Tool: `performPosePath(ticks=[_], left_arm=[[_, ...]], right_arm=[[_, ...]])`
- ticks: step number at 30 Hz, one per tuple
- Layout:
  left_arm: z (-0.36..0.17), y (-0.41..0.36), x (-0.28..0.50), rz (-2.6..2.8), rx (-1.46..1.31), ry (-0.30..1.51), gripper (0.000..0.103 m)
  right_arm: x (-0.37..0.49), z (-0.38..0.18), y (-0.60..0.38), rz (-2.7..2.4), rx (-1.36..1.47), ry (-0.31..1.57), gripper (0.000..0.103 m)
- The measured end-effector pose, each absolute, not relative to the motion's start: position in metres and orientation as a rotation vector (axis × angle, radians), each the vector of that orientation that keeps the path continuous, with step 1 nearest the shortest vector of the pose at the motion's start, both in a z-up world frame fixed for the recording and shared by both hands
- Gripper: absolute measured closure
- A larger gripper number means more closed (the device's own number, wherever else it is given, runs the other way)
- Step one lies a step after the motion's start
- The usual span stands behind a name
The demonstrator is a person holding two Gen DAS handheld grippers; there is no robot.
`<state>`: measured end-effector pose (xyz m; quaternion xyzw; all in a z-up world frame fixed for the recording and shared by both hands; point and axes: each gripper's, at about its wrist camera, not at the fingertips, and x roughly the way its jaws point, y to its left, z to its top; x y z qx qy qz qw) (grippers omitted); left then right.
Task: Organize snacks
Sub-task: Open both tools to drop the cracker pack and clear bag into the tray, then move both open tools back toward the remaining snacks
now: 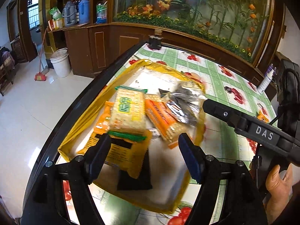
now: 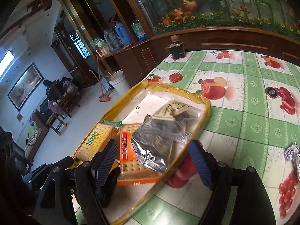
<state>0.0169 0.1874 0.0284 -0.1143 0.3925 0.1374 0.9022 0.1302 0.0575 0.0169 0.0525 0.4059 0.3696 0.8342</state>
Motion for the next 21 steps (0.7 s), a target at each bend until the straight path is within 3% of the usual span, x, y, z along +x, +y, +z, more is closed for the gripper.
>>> performPosePath(ticks=[21], left_arm=[[0.022, 0.022, 0.056, 0.017, -0.076, 0.867, 0.029]], right_arm=[[0.089, 0.002, -0.212, 0.361, 0.201, 0.802, 0.021]])
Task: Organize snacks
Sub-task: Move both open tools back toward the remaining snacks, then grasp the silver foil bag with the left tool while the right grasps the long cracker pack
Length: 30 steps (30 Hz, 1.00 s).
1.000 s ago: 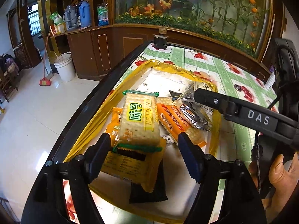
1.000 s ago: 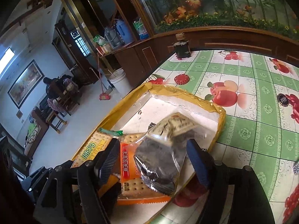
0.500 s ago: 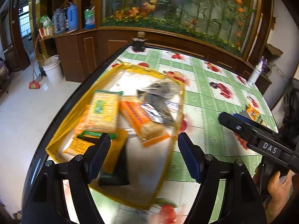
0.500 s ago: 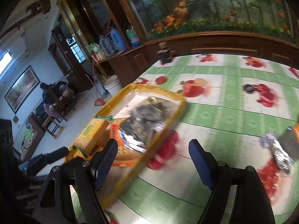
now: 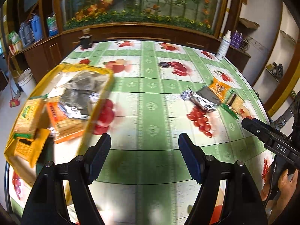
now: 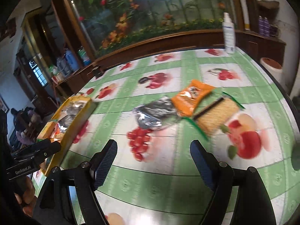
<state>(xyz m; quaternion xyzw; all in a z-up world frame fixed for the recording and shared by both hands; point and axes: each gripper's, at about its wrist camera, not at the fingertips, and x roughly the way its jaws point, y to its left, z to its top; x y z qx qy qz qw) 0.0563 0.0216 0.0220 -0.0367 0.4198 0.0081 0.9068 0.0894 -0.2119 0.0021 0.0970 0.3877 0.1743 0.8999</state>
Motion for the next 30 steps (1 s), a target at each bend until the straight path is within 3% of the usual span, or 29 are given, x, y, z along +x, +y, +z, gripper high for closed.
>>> performPosePath(ticks=[12, 26, 30], left_arm=[[0.016, -0.072, 0.128, -0.292, 0.143, 0.854, 0.029], [-0.014, -0.119, 0.182, -0.371, 0.379, 0.885, 0.029], [-0.030, -0.127, 0.187, -0.375, 0.420, 0.896, 0.029]], right_arm=[[0.130, -0.029, -0.264, 0.187, 0.331, 0.873, 0.021], [0.185, -0.040, -0.256, 0.045, 0.244, 0.908, 0.020], [0.186, -0.038, -0.253, 0.093, 0.170, 0.903, 0.025]])
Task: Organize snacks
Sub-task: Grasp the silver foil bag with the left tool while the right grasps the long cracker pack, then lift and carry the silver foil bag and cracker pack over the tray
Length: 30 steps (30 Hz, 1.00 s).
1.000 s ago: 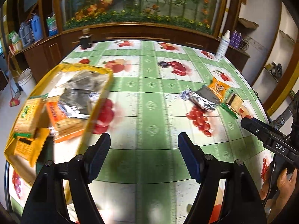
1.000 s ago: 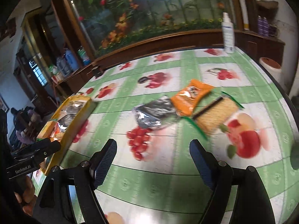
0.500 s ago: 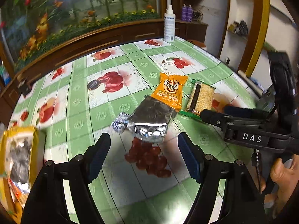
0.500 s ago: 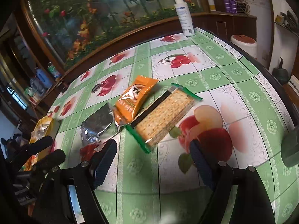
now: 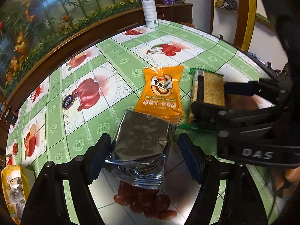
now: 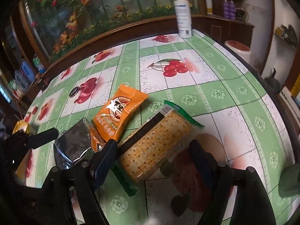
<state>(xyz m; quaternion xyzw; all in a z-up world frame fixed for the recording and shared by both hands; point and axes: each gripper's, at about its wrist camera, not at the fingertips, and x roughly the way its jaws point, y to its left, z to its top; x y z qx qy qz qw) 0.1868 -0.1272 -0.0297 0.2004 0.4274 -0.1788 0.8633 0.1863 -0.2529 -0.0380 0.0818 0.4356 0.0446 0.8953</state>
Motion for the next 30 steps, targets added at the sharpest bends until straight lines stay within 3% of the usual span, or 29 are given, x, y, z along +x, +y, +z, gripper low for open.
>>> performPosePath(ticks=[1, 2, 8, 14, 18, 20, 21, 27, 28, 30], left_arm=[[-0.034, -0.128, 0.187, -0.380, 0.425, 0.908, 0.033], [-0.034, -0.126, 0.186, -0.401, 0.401, 0.896, 0.044], [-0.033, -0.120, 0.174, -0.411, 0.379, 0.899, 0.045], [-0.031, -0.100, 0.151, -0.369, 0.310, 0.931, 0.046], [-0.030, -0.082, 0.128, -0.350, 0.240, 0.957, 0.046], [-0.029, -0.074, 0.116, -0.325, 0.215, 0.963, 0.046], [-0.028, -0.069, 0.110, -0.317, 0.197, 0.965, 0.046], [-0.013, -0.038, 0.073, -0.263, 0.073, 0.942, 0.046], [-0.010, -0.032, 0.069, -0.252, 0.065, 0.937, 0.046], [-0.003, -0.022, 0.060, -0.226, 0.047, 0.918, 0.046]], right_arm=[[0.185, -0.037, -0.254, 0.108, 0.158, 0.903, 0.029], [0.183, -0.036, -0.255, 0.120, 0.147, 0.901, 0.034], [0.170, -0.029, -0.257, 0.166, 0.067, 0.884, 0.064], [0.157, -0.028, -0.266, 0.175, 0.082, 0.884, 0.074], [0.154, -0.028, -0.269, 0.158, 0.093, 0.886, 0.070], [0.158, -0.030, -0.269, 0.125, 0.093, 0.901, 0.026], [0.161, -0.032, -0.270, 0.119, 0.116, 0.904, 0.022], [0.175, -0.041, -0.262, 0.079, 0.148, 0.909, 0.023], [0.177, -0.041, -0.257, 0.065, 0.112, 0.910, 0.026], [0.177, -0.042, -0.248, 0.046, 0.041, 0.906, 0.046]])
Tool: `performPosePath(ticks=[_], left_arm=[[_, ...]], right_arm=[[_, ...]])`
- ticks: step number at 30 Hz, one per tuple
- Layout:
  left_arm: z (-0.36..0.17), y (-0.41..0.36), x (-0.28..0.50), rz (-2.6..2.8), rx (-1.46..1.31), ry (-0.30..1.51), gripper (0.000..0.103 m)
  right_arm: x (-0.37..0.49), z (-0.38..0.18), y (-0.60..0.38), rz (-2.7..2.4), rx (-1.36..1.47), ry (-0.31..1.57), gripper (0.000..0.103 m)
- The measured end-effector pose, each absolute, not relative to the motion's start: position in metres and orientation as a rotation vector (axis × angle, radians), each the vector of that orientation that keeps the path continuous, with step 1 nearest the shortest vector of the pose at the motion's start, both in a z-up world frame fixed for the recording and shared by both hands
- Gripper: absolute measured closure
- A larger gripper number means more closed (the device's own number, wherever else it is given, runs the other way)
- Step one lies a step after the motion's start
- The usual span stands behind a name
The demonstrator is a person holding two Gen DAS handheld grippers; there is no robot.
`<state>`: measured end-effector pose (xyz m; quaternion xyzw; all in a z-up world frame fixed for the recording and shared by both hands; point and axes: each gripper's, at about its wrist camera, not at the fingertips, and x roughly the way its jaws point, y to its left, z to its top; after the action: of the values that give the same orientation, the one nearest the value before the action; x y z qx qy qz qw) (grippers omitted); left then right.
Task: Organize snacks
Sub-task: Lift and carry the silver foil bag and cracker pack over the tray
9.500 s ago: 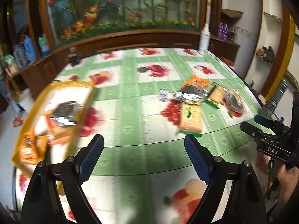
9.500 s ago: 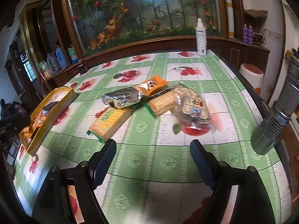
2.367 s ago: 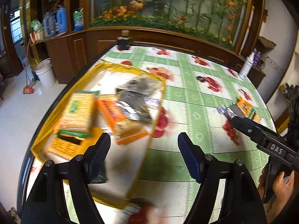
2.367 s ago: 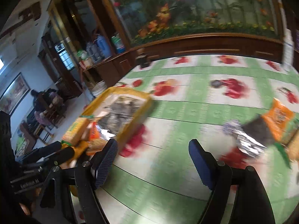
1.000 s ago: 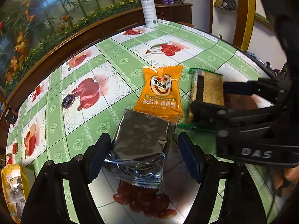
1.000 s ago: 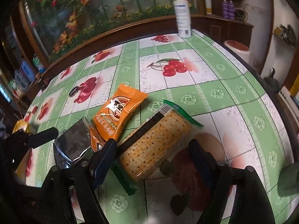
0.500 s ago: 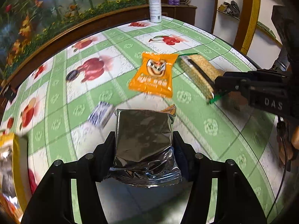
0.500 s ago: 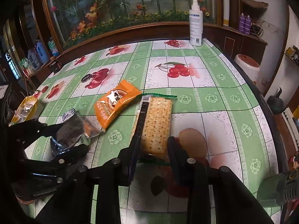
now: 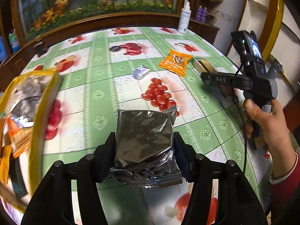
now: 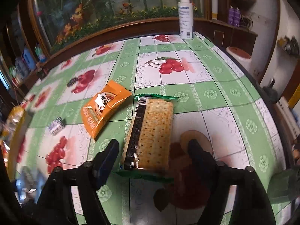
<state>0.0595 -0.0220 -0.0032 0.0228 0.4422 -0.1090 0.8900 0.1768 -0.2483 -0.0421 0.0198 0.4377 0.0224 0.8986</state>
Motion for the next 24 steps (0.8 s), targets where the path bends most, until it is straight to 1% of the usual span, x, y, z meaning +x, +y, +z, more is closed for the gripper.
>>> performPosePath(ticks=[1, 8, 16, 24], left_arm=[[0.000, -0.016, 0.055, -0.211, 0.032, 0.909, 0.046], [0.012, 0.025, 0.025, -0.081, -0.042, 0.860, 0.046], [0.018, 0.061, -0.005, 0.060, -0.065, 0.820, 0.046], [0.017, 0.088, -0.020, 0.130, -0.094, 0.816, 0.045]], right_arm=[[0.175, -0.042, -0.246, 0.044, 0.023, 0.907, 0.054], [0.129, -0.031, -0.228, 0.169, 0.048, 0.888, 0.055], [0.068, -0.008, -0.185, 0.463, 0.222, 0.835, 0.055], [0.037, 0.010, -0.127, 0.598, 0.168, 0.820, 0.055]])
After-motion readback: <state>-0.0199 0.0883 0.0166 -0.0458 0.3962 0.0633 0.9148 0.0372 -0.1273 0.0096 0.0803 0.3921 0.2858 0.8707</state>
